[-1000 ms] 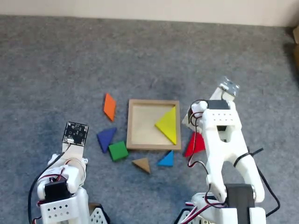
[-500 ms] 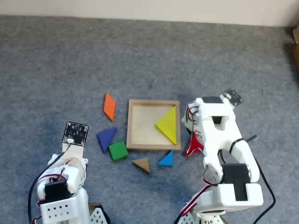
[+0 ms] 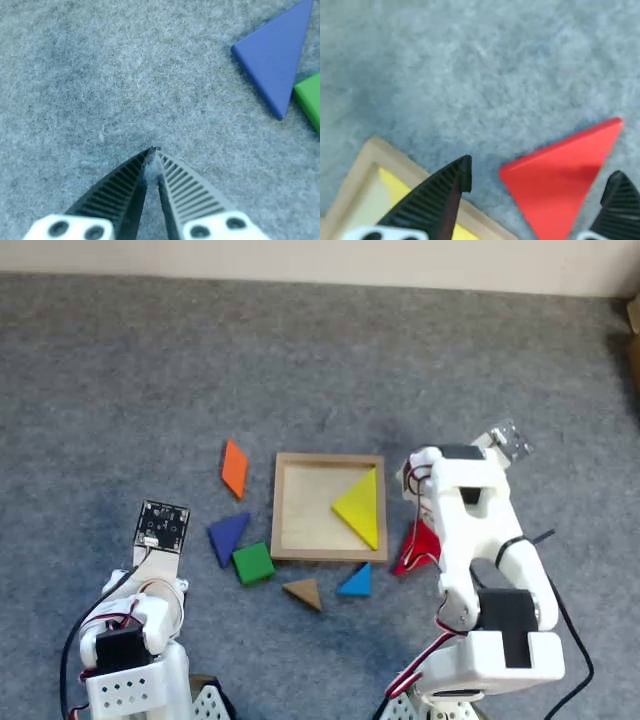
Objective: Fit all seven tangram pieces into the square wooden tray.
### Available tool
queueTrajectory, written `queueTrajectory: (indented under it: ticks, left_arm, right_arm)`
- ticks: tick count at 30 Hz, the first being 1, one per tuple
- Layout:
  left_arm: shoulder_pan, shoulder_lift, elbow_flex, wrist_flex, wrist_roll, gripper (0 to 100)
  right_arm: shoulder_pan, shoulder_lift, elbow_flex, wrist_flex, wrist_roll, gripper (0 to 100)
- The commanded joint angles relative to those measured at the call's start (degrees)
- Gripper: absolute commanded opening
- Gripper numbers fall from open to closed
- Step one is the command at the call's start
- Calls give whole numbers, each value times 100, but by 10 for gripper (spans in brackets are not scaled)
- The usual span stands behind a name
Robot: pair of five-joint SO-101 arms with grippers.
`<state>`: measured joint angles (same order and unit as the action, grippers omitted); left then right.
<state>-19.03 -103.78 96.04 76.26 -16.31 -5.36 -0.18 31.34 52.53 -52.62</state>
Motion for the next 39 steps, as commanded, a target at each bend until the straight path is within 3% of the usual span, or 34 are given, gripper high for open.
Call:
queueTrajectory:
  ticks: [1, 35, 39]
  left_arm:
    - [-31, -31, 110, 18, 35, 7]
    - [-31, -31, 110, 18, 35, 7]
    - [-31, -31, 110, 18, 35, 7]
  right_arm:
    - [101, -57, 57, -154, -26, 389]
    - [31, 497, 268, 277, -44, 386]
    - [31, 321, 303, 277, -44, 290]
